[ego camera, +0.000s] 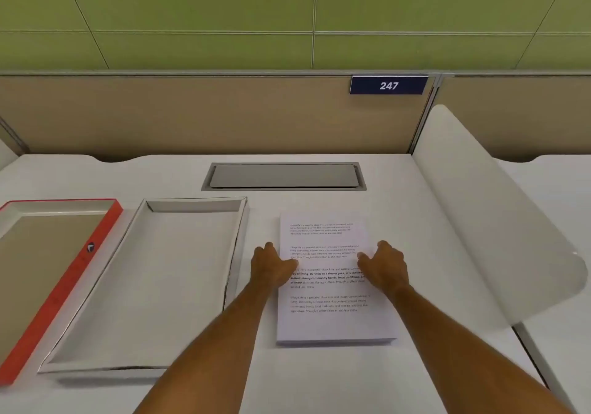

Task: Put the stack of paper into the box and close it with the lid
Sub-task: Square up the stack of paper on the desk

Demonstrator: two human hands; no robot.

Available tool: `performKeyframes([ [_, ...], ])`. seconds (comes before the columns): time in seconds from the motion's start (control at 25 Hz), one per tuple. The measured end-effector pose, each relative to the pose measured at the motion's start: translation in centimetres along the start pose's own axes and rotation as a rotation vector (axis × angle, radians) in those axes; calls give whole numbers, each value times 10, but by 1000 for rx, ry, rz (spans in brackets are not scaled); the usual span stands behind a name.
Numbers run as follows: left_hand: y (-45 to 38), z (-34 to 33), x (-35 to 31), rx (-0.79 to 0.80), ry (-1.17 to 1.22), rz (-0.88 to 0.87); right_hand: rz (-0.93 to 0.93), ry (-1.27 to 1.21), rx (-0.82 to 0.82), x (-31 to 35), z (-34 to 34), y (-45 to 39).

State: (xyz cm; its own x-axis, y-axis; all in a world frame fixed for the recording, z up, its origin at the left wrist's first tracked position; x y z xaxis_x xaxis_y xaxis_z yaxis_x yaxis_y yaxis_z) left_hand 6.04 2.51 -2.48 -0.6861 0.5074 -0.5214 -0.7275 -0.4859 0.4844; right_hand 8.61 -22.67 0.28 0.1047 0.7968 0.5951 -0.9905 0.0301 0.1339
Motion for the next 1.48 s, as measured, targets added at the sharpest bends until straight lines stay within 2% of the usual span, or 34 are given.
performKeyframes([
  [0.16, -7, -2, 2, 44, 123, 90, -151, -125, 58, -15, -11, -12],
  [0.32, -15, 0, 1, 103, 207, 154, -230, -258, 75, -24, -15, -24],
  [0.48, -24, 0, 4, 189, 312, 234, -258, -456, 175, -43, -32, -47],
  [0.6, -30, -2, 3, 232, 314, 231, -230, -436, 178, -49, -35, -56],
  [0.76, -29, -3, -3, 147, 242, 151, -213, -433, 151, -43, -31, -53],
  [0.88, -26, -3, -6, 123, 286, 123, -217, -484, 157, -43, -32, -55],
  [1.12, -38, -5, 1, 240, 427, 188, -265, -638, 189, -30, -22, -45],
  [1.48, -41, -7, 11, 386, 586, 278, -308, -667, 250, -49, -19, -50],
])
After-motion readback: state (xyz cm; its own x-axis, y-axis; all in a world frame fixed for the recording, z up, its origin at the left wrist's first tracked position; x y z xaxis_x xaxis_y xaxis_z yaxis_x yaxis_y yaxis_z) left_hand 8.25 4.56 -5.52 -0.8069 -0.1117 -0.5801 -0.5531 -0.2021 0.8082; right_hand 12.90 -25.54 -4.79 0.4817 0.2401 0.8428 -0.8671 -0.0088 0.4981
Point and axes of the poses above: each hand's wrist, its own y-axis away from the middle knuckle, its own z-axis out of the back of the hand, x = y × z, the point moved 7 cm from there along -y, towards the middle knuckle, and after that the axes turned 13 degrees about z, right-handed, at the moved point
